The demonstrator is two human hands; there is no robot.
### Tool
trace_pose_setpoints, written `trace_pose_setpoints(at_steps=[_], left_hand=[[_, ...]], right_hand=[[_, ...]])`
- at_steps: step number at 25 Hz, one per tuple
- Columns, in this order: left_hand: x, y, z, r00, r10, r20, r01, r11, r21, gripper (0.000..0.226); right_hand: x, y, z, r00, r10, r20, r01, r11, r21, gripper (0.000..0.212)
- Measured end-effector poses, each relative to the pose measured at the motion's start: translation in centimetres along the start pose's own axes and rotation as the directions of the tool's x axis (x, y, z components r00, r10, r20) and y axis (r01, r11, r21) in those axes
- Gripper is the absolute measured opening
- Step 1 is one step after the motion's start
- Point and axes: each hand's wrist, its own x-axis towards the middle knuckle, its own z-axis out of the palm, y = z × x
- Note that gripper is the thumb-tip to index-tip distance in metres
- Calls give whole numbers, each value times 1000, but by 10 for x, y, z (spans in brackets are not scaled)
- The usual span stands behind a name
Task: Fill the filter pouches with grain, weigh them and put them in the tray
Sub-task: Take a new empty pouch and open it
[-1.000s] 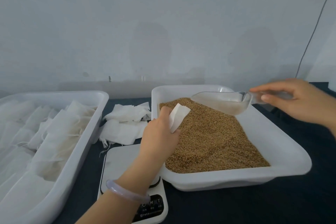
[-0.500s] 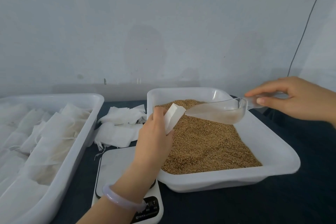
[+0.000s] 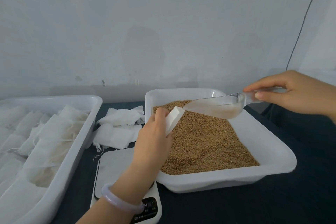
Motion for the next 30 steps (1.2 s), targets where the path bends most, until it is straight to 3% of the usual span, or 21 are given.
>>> trace_pose_setpoints(at_steps=[7, 12, 18, 30], left_hand=[[0, 1, 0, 999, 40, 28, -41, 999, 9, 31], [0, -3, 3, 997, 67, 49, -67, 998, 17, 33], [2, -5, 6, 998, 45, 54, -45, 999, -2, 32], [1, -5, 5, 998, 45, 46, -41, 997, -70, 33]], right_hand=[[7, -7, -1, 995, 11, 100, -3, 996, -85, 30], [20, -25, -10, 994, -102, 26, 104, 939, -328, 31], [29, -45, -15, 981, -191, -18, 161, 872, -462, 32], [26, -30, -7, 984, -180, -8, 163, 911, -380, 27]])
